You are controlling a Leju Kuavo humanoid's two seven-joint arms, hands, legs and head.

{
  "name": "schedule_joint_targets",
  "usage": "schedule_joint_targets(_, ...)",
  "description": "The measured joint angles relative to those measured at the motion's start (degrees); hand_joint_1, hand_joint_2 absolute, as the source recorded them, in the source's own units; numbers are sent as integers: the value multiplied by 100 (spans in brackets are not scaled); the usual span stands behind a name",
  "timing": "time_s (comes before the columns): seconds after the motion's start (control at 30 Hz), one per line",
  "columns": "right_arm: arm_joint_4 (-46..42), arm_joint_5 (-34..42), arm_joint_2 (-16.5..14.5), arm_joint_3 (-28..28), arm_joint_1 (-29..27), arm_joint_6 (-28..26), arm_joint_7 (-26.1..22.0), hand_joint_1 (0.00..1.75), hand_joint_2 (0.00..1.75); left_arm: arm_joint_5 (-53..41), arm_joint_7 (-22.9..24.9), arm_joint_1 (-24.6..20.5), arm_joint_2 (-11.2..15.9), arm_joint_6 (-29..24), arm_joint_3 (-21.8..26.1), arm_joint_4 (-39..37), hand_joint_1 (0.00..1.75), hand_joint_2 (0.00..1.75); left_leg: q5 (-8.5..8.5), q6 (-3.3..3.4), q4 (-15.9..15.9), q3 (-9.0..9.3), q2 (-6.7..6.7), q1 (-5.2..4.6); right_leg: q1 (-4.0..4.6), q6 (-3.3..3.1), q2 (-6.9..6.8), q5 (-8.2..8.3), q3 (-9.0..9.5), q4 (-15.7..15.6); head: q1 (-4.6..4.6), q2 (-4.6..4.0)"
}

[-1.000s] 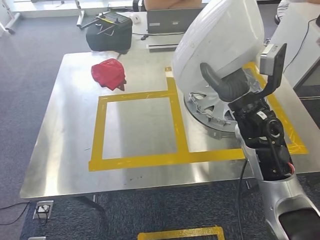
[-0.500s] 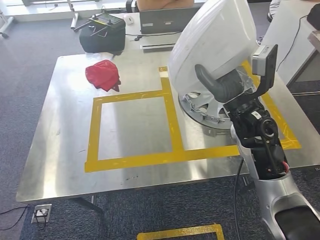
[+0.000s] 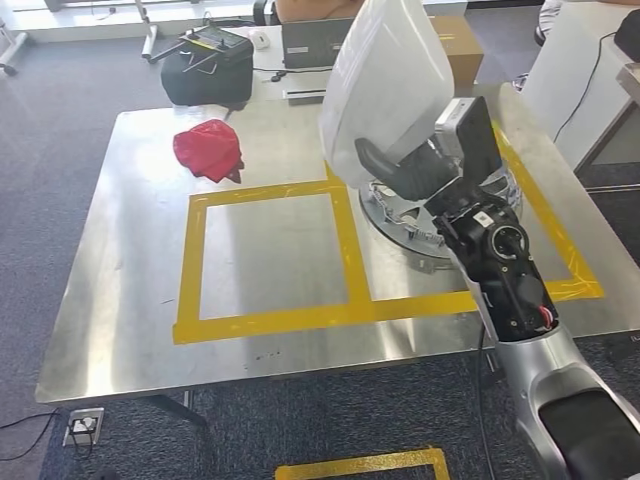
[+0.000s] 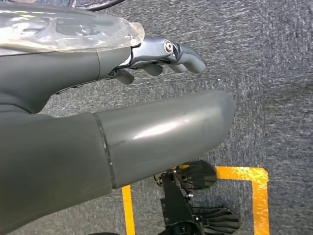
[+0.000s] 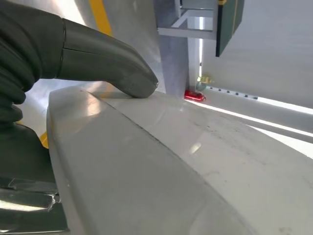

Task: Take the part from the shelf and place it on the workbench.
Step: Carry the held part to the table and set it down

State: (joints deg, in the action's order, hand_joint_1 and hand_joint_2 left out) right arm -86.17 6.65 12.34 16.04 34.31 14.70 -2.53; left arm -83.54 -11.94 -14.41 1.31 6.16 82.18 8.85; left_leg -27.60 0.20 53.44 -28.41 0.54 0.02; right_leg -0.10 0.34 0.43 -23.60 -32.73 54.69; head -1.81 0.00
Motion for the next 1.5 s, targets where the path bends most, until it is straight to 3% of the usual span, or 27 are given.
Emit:
schedule_joint_targets(0.2,884,-539,-284,510,634,42,-326,175,175,-22,-68,-45,-34,-58,-84,0,0,0,1,1,0,-3,3,-1,1,0,-4,0,1,1,3,0)
schedule_joint_targets(0.43,2372,-1007,-895,1063,1427,-128,-920,175,175,-27,-89,-114,-91,-120,-127,0,0,0,9,-1,0,0,15,-2,8,-4,-15,3,-2,1,12,0)
schedule_joint_targets(0.73,3840,-2617,-1592,1678,2135,-1109,-1362,175,175,-117,-126,-203,-139,-193,-238,0,0,0,9,-2,0,3,8,-2,6,-5,-7,3,-1,-1,10,0)
schedule_joint_targets(0.97,4731,-4144,-2192,2281,2251,-1863,-1306,175,175,-179,-227,-245,-176,-388,-340,0,0,0,9,-3,-1,3,8,-2,8,-5,-6,3,-1,-4,13,0)
schedule_joint_targets(1.13,5257,-5284,-2588,2780,2152,-2414,-995,175,175,-217,-251,-271,-197,-403,-402,0,0,0,9,-3,-1,3,9,-2,9,-5,-8,2,-1,-6,19,0)
schedule_joint_targets(1.5,6048,-6688,-2823,3453,2014,-2616,-411,175,175,-260,-209,-270,-211,-233,-498,0,0,0,9,-3,-1,6,5,-2,8,-5,-5,4,4,-21,15,0)
